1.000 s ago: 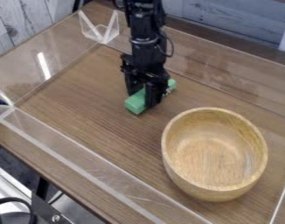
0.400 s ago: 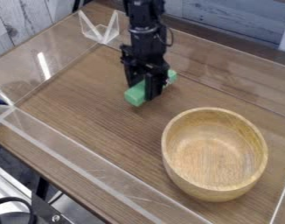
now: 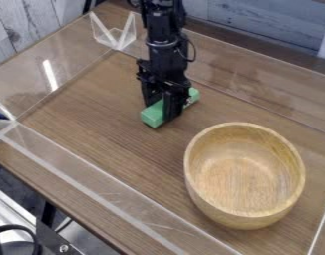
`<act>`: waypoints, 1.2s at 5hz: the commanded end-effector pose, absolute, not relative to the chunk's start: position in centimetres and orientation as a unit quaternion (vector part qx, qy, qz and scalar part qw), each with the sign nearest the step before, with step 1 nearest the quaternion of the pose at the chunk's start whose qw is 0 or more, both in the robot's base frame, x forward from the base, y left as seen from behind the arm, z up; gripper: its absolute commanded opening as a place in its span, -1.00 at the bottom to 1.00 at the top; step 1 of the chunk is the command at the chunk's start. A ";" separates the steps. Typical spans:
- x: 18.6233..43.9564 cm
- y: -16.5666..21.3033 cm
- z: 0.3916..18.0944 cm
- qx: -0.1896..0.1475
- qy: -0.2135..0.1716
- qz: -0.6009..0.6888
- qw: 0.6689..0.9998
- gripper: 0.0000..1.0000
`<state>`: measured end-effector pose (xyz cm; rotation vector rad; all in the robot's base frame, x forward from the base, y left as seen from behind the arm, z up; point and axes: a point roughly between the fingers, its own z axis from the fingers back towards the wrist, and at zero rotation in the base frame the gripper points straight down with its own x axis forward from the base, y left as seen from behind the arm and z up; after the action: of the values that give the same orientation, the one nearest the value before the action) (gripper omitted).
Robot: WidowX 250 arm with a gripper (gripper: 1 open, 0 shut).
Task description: Put the green block in the brown bowl
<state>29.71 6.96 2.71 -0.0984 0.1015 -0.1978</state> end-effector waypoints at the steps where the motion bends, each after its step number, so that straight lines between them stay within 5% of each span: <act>1: 30.9 7.4 5.9 -0.035 0.008 -0.095 0.995 -1.00; 3: 31.1 7.2 6.6 -0.035 0.004 -0.096 0.995 -1.00; 6: 31.0 7.1 4.4 -0.037 0.023 -0.104 0.994 -1.00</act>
<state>30.22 6.94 3.17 -0.0941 0.0902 -0.2003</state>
